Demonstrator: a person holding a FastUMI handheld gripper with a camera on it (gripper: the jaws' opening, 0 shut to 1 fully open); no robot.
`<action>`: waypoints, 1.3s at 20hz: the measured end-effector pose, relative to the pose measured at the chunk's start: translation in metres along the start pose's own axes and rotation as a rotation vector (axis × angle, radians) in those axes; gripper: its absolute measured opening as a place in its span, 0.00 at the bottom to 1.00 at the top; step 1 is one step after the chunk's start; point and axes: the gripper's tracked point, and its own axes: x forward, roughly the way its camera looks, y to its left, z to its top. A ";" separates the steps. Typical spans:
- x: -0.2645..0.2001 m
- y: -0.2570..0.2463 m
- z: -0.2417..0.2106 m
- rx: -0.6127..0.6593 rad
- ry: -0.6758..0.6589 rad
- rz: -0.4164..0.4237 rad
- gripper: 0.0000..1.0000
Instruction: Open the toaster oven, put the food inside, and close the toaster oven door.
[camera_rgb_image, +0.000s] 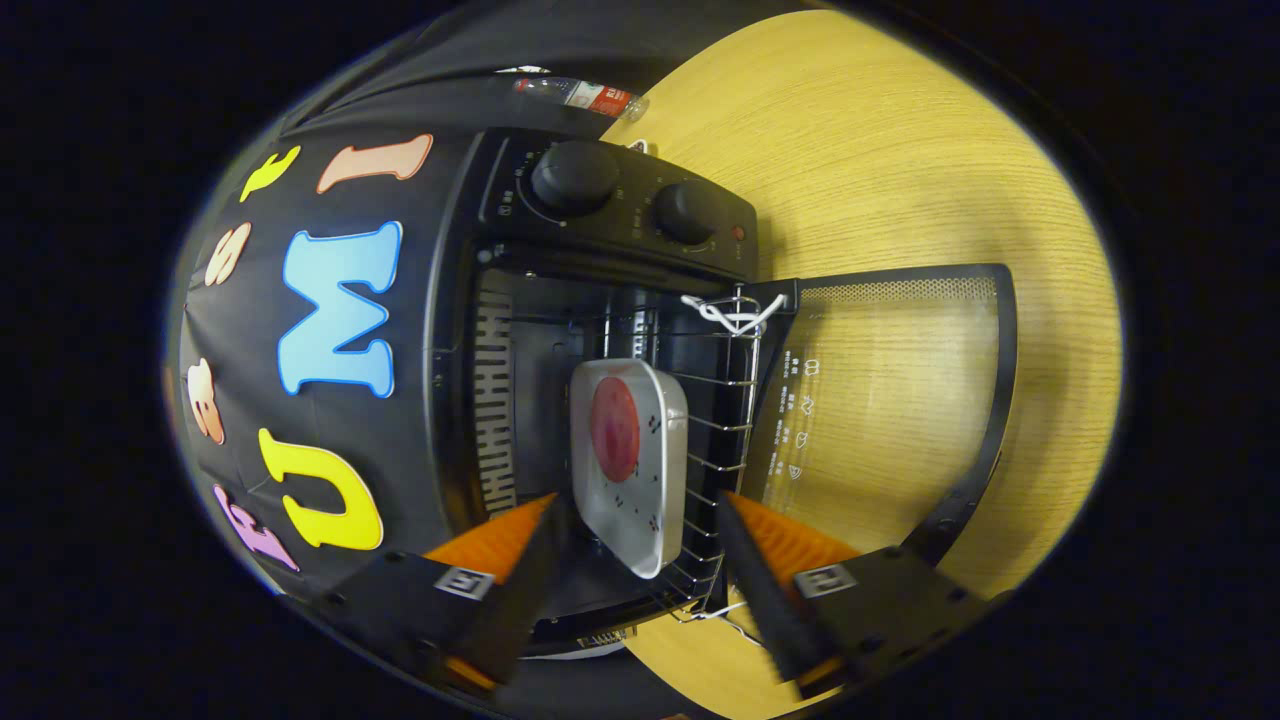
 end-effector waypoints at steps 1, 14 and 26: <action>-0.008 0.000 -0.002 -0.015 0.018 0.005 0.97; -0.104 -0.044 -0.041 -0.698 0.255 0.026 0.98; -0.116 -0.126 -0.022 -1.373 0.355 -0.148 0.98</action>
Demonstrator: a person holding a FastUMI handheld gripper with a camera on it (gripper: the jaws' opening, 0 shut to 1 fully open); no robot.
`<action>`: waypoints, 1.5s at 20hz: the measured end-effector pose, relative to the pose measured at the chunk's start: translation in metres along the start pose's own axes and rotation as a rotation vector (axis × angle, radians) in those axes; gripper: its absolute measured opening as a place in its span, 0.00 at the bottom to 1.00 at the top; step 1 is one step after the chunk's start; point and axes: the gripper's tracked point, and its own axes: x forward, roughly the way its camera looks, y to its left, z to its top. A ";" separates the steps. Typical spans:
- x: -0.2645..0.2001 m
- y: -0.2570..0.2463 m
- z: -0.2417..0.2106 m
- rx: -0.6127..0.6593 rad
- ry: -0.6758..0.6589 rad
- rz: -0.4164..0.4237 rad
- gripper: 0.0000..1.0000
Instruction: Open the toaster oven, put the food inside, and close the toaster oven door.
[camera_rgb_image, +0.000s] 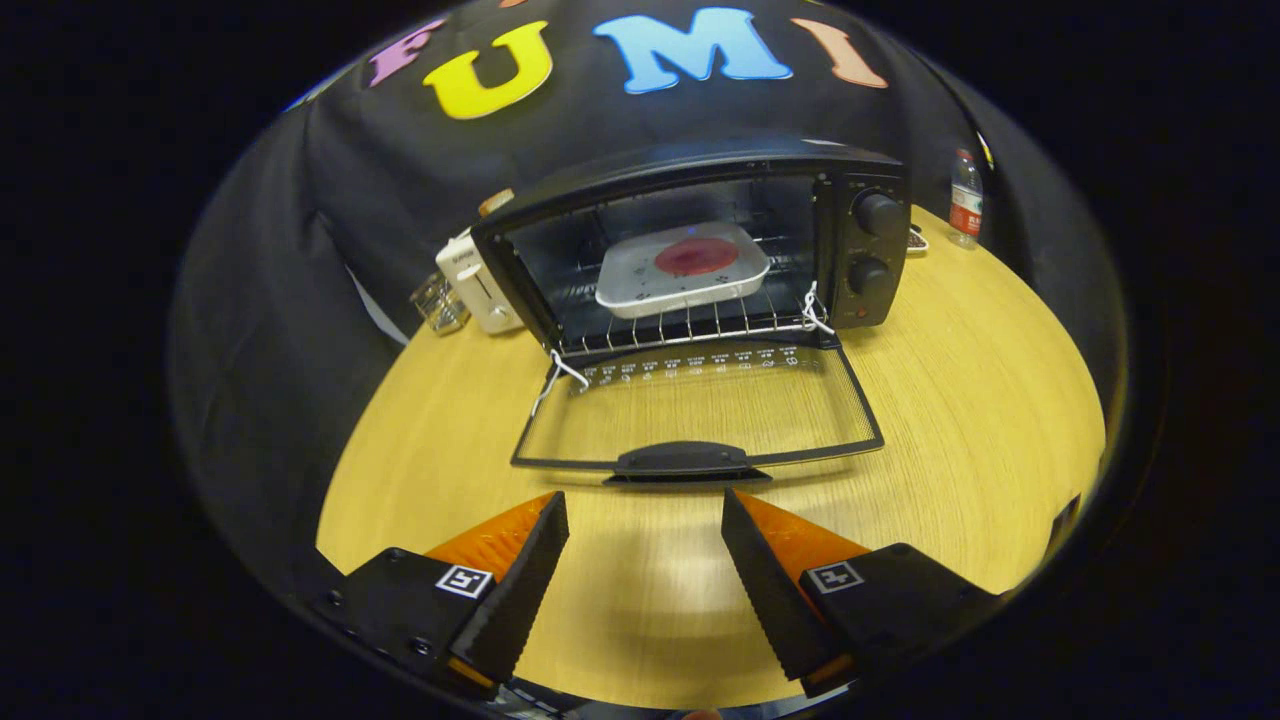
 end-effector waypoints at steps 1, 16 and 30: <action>0.004 -0.001 -0.005 -0.022 0.019 -0.011 0.98; 0.049 -0.028 -0.017 -0.098 0.109 -0.160 0.96; 0.041 -0.028 -0.002 -0.035 0.045 -0.202 0.95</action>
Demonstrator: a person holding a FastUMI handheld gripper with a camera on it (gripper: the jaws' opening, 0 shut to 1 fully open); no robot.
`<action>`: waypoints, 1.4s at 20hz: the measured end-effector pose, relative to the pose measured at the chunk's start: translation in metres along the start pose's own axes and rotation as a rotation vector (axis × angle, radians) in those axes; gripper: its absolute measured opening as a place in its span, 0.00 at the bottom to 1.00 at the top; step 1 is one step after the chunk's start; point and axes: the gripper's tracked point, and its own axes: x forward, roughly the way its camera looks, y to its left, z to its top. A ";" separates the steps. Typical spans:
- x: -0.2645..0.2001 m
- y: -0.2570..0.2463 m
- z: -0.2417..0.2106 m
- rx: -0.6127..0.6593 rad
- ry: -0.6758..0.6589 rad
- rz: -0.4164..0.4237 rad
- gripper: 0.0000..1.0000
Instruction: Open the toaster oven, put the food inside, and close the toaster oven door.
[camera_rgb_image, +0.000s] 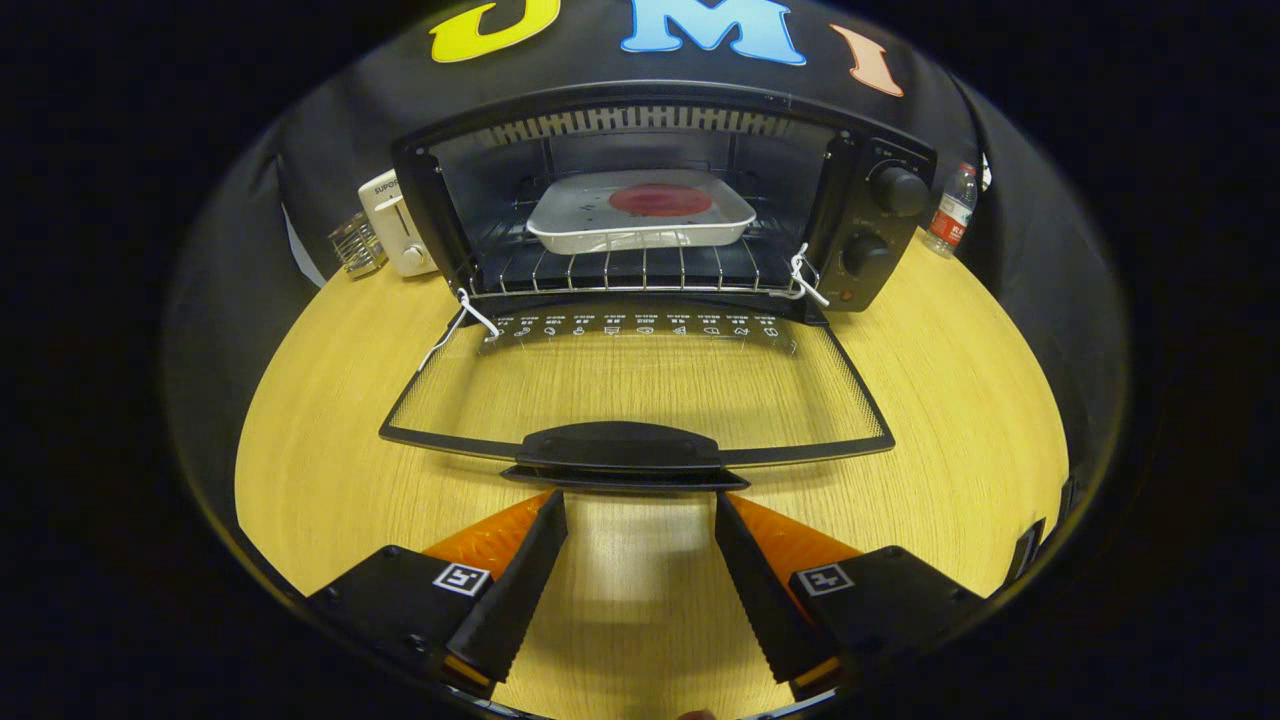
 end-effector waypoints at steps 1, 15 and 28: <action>-0.003 0.000 0.002 -0.003 -0.007 0.000 0.95; -0.040 -0.003 0.036 -0.013 -0.176 -0.021 0.96; -0.068 -0.011 0.090 -0.002 -0.341 -0.046 0.96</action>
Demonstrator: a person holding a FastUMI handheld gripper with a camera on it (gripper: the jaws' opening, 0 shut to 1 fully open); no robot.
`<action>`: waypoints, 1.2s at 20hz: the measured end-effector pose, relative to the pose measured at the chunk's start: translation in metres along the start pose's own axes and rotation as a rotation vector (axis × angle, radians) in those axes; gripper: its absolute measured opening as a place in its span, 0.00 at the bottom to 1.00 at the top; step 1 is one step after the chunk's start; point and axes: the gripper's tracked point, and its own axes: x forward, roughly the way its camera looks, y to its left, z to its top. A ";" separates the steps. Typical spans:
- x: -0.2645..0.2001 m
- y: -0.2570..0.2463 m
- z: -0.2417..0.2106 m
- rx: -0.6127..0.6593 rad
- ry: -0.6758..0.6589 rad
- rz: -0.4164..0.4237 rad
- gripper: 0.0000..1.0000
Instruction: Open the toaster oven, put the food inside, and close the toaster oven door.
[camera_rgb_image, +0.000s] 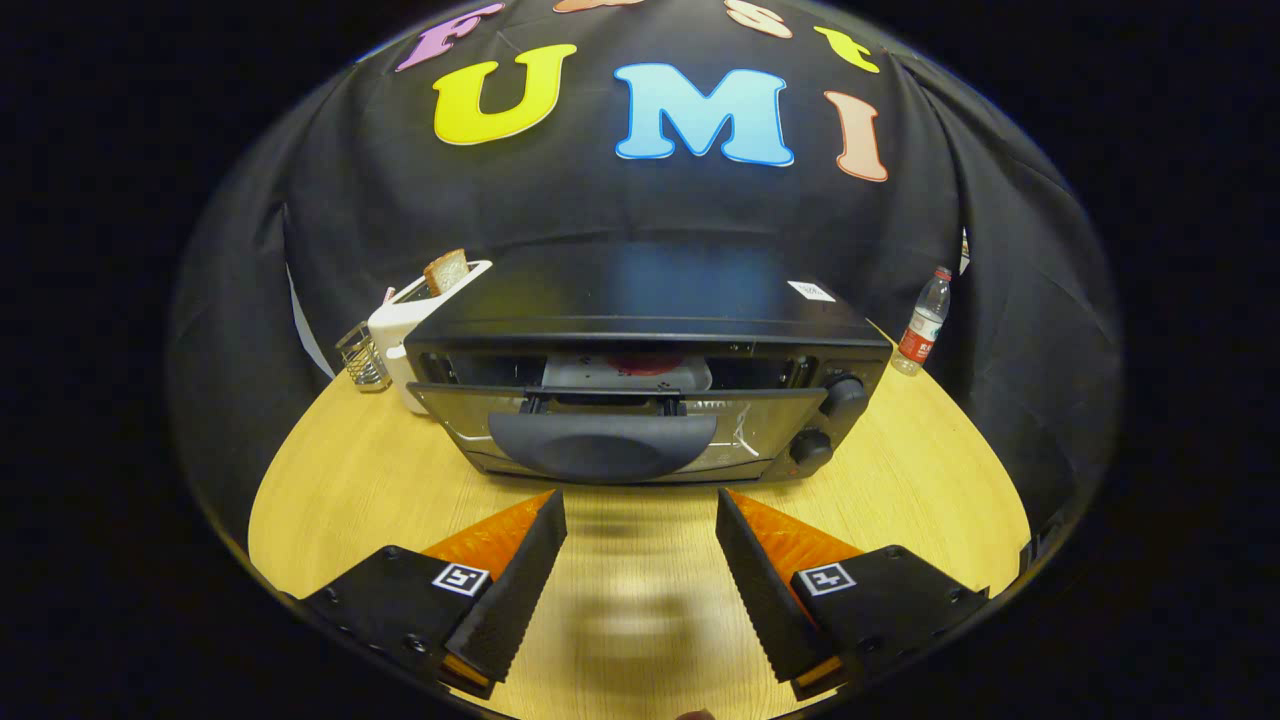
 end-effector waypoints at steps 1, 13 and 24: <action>0.003 0.001 0.007 0.006 -0.028 0.001 0.96; -0.102 -0.024 0.050 -0.020 -0.290 0.031 0.96; -0.173 -0.128 0.030 0.161 -0.364 0.000 0.96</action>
